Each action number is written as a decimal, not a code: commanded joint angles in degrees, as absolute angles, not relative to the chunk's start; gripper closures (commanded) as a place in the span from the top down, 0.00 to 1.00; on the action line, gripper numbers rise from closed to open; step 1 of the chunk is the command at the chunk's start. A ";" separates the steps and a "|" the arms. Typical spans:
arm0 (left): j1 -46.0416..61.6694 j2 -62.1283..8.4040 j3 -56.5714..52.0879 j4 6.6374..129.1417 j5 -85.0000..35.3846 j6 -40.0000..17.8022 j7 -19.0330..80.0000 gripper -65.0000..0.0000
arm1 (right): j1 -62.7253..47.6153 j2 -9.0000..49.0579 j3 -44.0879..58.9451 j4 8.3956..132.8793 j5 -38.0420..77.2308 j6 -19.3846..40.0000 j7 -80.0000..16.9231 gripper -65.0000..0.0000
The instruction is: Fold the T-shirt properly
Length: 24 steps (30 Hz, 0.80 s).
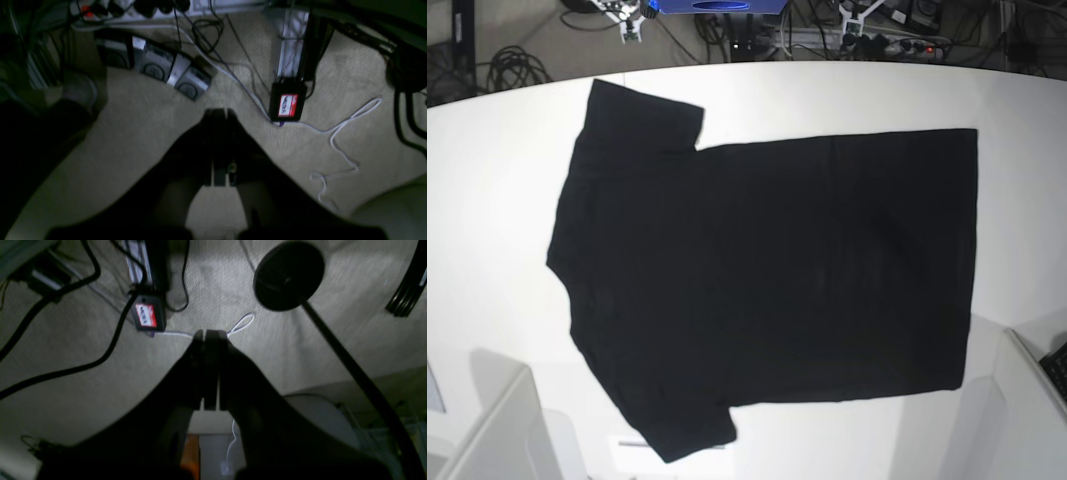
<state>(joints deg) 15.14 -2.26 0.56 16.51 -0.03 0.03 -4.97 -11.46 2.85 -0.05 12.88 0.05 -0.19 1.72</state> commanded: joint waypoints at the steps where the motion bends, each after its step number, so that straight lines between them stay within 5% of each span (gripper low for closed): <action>1: 17.54 -2.51 0.66 17.45 0.22 0.31 -6.37 0.00 | -13.14 4.00 0.22 14.29 0.48 -0.31 1.36 0.00; 10: 27.47 -5.93 0.66 25.54 -0.22 0.31 -15.96 0.00 | -28.26 4.26 3.21 36.00 0.57 -0.31 0.75 0.00; 24: 46.81 -9.80 -3.03 53.58 -0.40 0.31 -16.13 0.00 | -44.18 3.82 9.27 64.48 2.07 -0.31 -7.34 0.00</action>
